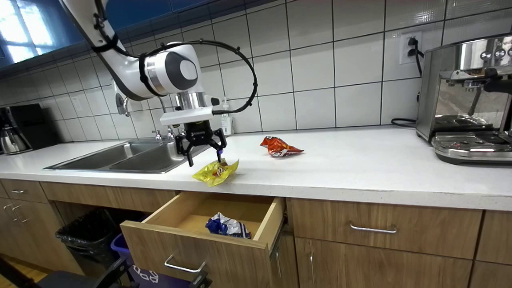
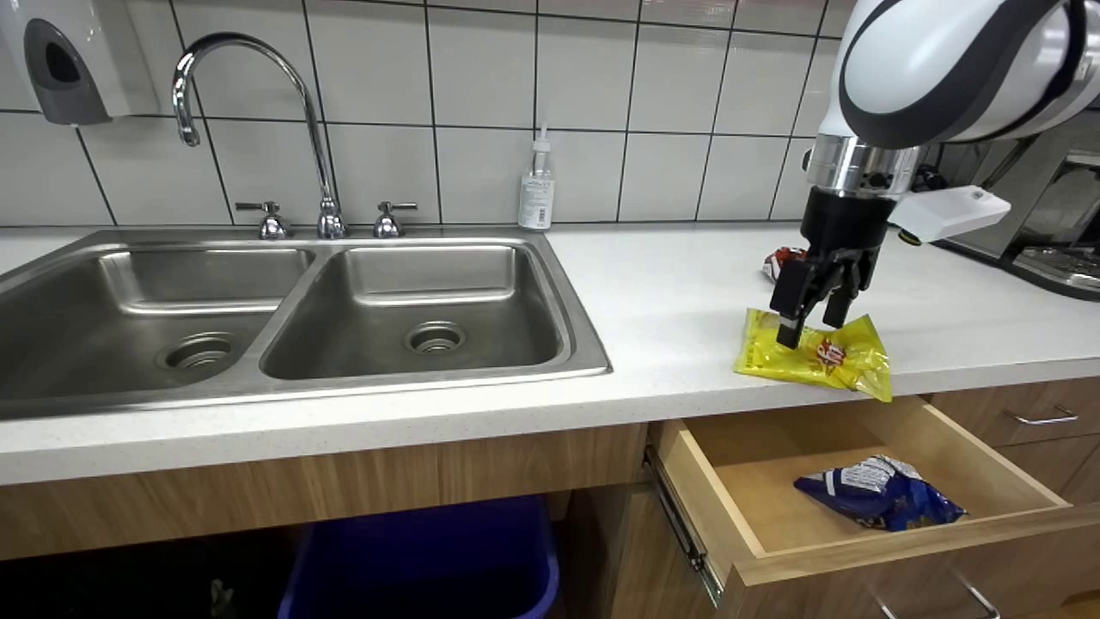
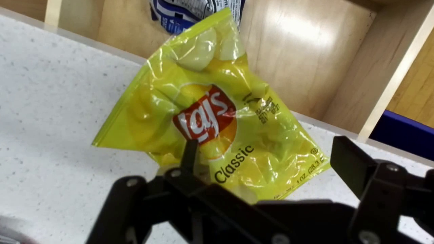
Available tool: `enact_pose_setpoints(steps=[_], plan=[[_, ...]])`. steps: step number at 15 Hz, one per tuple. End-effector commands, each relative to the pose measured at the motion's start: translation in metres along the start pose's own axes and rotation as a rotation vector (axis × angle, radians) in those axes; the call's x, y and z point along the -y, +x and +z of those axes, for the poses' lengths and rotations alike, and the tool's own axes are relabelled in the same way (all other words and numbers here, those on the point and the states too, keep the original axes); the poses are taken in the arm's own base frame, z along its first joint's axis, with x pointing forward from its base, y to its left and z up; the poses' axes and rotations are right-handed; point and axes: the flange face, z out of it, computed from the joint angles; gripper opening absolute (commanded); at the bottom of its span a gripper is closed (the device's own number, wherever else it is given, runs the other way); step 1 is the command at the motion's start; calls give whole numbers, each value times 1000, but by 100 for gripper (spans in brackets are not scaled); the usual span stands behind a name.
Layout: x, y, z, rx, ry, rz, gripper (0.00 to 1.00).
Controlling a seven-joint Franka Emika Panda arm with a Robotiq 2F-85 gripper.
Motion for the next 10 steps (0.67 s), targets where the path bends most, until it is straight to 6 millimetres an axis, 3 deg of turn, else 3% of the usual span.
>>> enact_pose_setpoints(steps=[1,10], plan=[[-7,28,3,-6,8,-17,100],[-16,55,23,17,19,-22,100]])
